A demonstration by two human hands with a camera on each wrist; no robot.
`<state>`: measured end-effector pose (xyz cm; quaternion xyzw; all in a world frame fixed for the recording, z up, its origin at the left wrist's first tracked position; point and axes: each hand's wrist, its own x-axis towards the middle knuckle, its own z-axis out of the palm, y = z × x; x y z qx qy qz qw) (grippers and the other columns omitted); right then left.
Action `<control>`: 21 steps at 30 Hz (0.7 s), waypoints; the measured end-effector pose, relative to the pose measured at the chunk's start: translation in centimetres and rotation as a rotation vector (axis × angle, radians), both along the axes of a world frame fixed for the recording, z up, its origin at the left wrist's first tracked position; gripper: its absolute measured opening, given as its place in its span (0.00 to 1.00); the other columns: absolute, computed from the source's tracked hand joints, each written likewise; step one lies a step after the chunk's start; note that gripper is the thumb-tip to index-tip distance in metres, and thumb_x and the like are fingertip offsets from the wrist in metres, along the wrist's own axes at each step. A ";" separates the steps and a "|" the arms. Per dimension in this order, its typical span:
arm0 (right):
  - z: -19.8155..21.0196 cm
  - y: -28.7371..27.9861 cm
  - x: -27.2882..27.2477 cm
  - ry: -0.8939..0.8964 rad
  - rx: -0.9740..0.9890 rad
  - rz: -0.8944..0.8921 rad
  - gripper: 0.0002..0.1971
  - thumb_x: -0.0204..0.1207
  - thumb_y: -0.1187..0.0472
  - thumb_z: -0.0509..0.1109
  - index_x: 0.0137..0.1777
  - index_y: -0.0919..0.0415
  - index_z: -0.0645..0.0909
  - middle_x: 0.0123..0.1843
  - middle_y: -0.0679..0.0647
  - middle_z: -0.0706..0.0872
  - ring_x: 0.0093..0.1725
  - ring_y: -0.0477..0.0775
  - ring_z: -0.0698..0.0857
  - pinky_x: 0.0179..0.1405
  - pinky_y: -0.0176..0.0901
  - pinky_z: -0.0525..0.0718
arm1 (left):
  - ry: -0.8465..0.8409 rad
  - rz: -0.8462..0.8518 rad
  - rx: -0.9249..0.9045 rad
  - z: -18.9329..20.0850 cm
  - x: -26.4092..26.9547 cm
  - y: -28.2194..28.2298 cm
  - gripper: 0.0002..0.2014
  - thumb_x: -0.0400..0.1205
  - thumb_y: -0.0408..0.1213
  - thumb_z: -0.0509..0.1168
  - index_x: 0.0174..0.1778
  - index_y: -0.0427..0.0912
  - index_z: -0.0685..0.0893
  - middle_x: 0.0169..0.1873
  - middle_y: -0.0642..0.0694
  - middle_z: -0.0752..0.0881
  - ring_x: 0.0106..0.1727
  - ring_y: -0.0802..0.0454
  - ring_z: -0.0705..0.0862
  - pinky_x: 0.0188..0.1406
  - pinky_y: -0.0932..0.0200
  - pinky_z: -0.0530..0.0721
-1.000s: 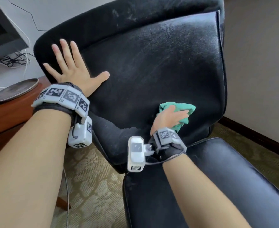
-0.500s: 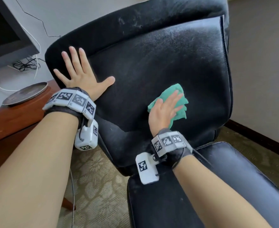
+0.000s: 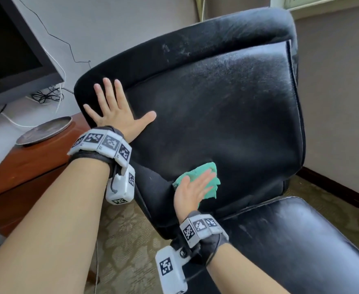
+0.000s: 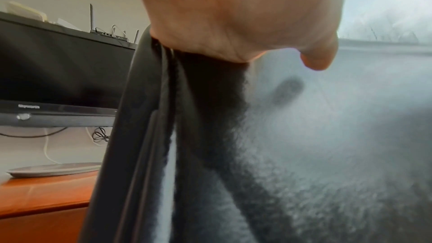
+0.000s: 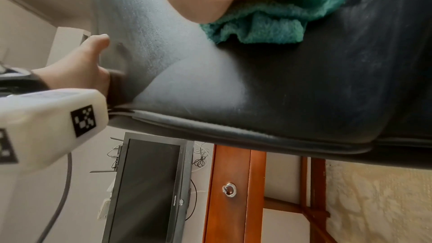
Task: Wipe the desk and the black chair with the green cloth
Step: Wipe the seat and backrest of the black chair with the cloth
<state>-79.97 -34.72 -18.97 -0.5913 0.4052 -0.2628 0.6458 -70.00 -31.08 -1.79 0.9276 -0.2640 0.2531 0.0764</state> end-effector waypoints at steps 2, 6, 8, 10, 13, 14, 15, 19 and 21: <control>0.7 -0.5 0.0 0.015 0.056 0.008 0.33 0.85 0.64 0.49 0.82 0.61 0.32 0.84 0.54 0.31 0.82 0.63 0.34 0.78 0.52 0.38 | 0.039 -0.001 -0.003 0.5 -0.2 0.1 0.52 0.76 0.70 0.54 0.83 0.41 0.36 0.82 0.43 0.34 0.82 0.44 0.32 0.75 0.31 0.36; 1.9 -1.3 -1.1 0.068 0.072 0.069 0.33 0.84 0.65 0.48 0.82 0.61 0.31 0.84 0.54 0.31 0.82 0.62 0.33 0.79 0.55 0.39 | 0.022 0.034 0.043 1.7 -1.0 -0.2 0.49 0.77 0.69 0.54 0.83 0.41 0.43 0.83 0.40 0.43 0.83 0.41 0.41 0.76 0.30 0.46; 2.5 -1.9 -1.4 0.090 0.105 0.108 0.31 0.85 0.64 0.47 0.82 0.65 0.34 0.84 0.57 0.31 0.82 0.62 0.34 0.80 0.58 0.38 | -0.099 0.000 -0.010 2.6 -1.2 -0.1 0.42 0.78 0.67 0.55 0.80 0.41 0.58 0.78 0.36 0.58 0.78 0.37 0.57 0.74 0.32 0.56; 3.6 -2.8 -1.5 0.097 0.222 0.071 0.30 0.86 0.62 0.47 0.83 0.61 0.36 0.84 0.53 0.33 0.83 0.63 0.37 0.80 0.56 0.41 | -0.206 -0.033 -0.079 3.8 -0.8 0.0 0.36 0.79 0.62 0.57 0.75 0.39 0.65 0.72 0.37 0.66 0.73 0.37 0.64 0.73 0.34 0.58; 4.6 -3.9 -1.7 0.062 0.302 0.054 0.31 0.87 0.59 0.49 0.83 0.60 0.36 0.85 0.54 0.36 0.83 0.62 0.39 0.80 0.52 0.41 | -0.155 -0.018 -0.156 5.6 0.6 0.2 0.37 0.81 0.58 0.58 0.79 0.38 0.59 0.79 0.38 0.59 0.79 0.39 0.58 0.76 0.34 0.50; 4.4 -4.1 -1.8 0.042 0.283 0.095 0.32 0.87 0.59 0.50 0.83 0.63 0.35 0.85 0.59 0.37 0.83 0.62 0.39 0.81 0.54 0.40 | -0.088 -0.009 -0.156 6.1 1.1 0.4 0.38 0.81 0.58 0.58 0.80 0.38 0.56 0.81 0.39 0.57 0.80 0.40 0.56 0.77 0.35 0.49; 4.2 -4.2 -1.8 0.036 0.250 0.130 0.33 0.86 0.59 0.51 0.82 0.65 0.35 0.84 0.62 0.37 0.83 0.63 0.39 0.82 0.56 0.40 | -0.023 -0.010 -0.143 6.4 1.5 0.8 0.38 0.82 0.58 0.58 0.81 0.38 0.54 0.81 0.39 0.56 0.81 0.41 0.55 0.78 0.37 0.50; 4.4 -3.5 -2.1 0.093 0.227 0.164 0.34 0.86 0.59 0.52 0.82 0.66 0.33 0.84 0.65 0.34 0.83 0.64 0.37 0.81 0.57 0.37 | 0.022 -0.016 -0.077 6.8 1.9 2.4 0.38 0.79 0.56 0.63 0.79 0.38 0.58 0.76 0.38 0.63 0.77 0.41 0.59 0.73 0.41 0.64; 4.9 -2.7 -2.1 0.127 0.237 0.142 0.33 0.86 0.59 0.50 0.82 0.64 0.32 0.84 0.60 0.34 0.83 0.62 0.38 0.79 0.54 0.36 | 0.015 0.004 -0.055 6.8 1.4 3.0 0.39 0.78 0.57 0.65 0.78 0.37 0.59 0.75 0.38 0.64 0.75 0.41 0.60 0.71 0.42 0.66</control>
